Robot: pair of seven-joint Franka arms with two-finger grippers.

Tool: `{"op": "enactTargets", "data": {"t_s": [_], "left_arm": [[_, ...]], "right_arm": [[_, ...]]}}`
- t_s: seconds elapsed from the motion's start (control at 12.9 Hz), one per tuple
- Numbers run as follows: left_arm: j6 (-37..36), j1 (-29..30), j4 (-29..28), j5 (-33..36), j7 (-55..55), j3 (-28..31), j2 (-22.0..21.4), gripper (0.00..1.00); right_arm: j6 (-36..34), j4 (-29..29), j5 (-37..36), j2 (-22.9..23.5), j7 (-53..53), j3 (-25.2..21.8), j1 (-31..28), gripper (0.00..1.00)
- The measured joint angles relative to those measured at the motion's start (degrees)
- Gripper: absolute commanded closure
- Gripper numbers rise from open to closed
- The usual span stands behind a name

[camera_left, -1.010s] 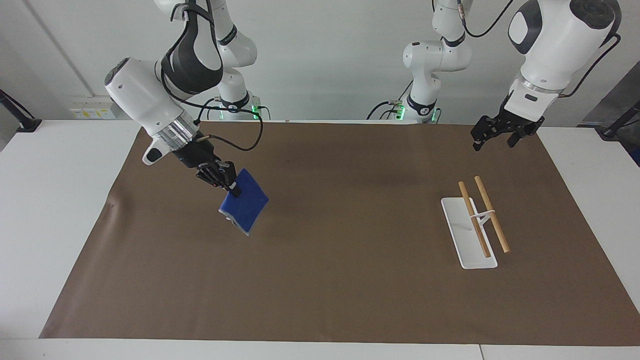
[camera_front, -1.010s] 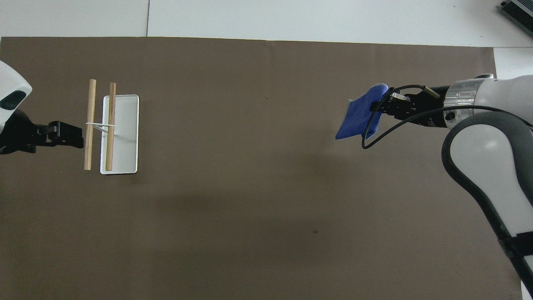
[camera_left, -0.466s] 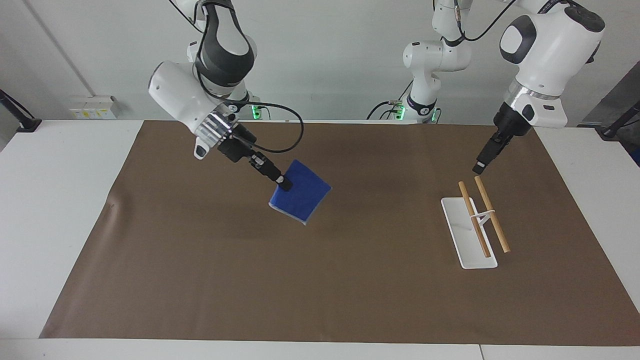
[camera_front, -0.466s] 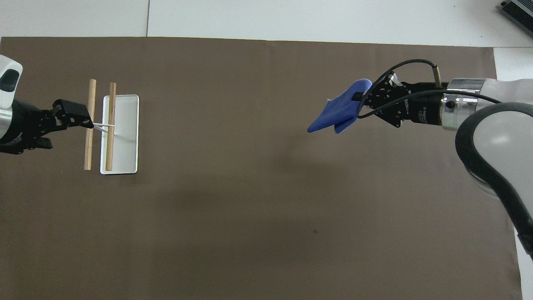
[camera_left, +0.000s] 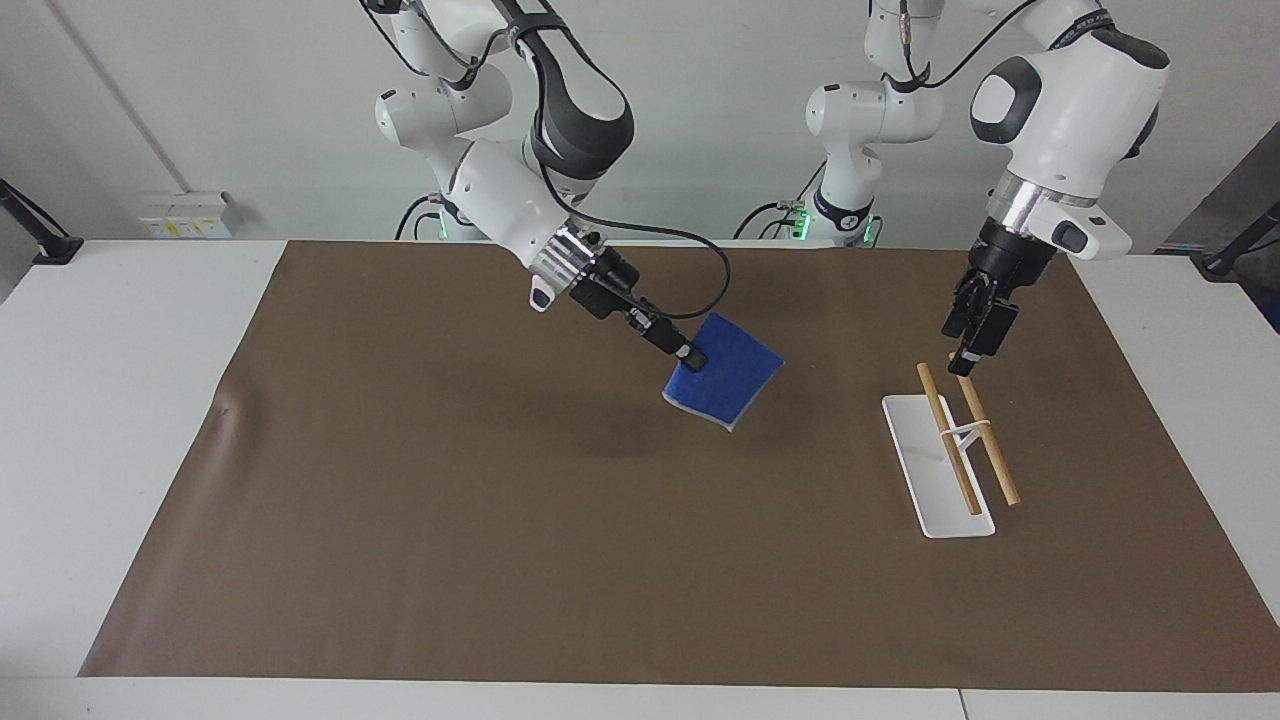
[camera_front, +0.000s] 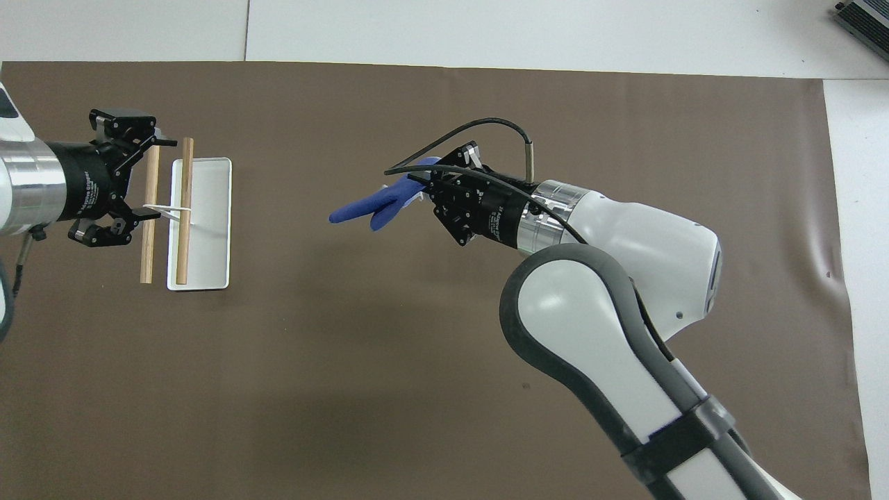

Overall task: Right arm passes towel to left arm to hang
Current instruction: 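Lift the towel with the right gripper while the left gripper rises, then carry the towel toward the left gripper while the left gripper approaches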

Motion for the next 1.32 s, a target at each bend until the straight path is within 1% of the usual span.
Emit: {"op": "enactTargets", "data": {"t_s": [0.16,0.31,0.39,0.54,0.78,0.93,1.17,1.32], "left_arm": [[4.5,0.0,-2.3,0.0,-6.2,-1.5,0.0,0.0],[6.8,0.0,-3.7,0.0,-10.1,-2.5,0.0,0.0],[7.6,0.0,-4.1,0.0,-11.4,-2.8,0.1,0.0],[10.2,-0.1,-4.8,0.0,-14.6,-3.8,1.0,0.0],[15.1,-0.2,-5.2,-0.1,-19.0,-5.7,3.2,0.0],[16.1,-0.4,-5.2,-0.1,-19.5,-6.0,3.5,0.0],[17.0,-0.4,-4.9,-0.1,-21.1,-6.2,3.6,0.0],[17.2,-0.4,-3.6,-0.1,-23.8,-6.2,3.9,0.0]], "right_arm": [[1.8,0.1,6.2,0.2,0.3,0.0,1.5,1.0],[3.0,0.8,10.9,0.4,1.1,0.0,2.5,1.0],[5.3,1.9,12.2,0.9,2.7,0.0,3.6,1.0],[9.0,4.8,12.6,2.5,8.2,0.0,6.1,1.0],[11.9,8.7,14.3,4.7,15.0,0.0,6.7,1.0],[12.9,9.8,16.5,5.5,15.6,-0.1,6.6,1.0],[13.0,10.1,17.0,5.7,15.6,-0.1,6.6,1.0],[13.0,10.1,17.0,5.8,15.6,-0.1,6.6,1.0]]}}
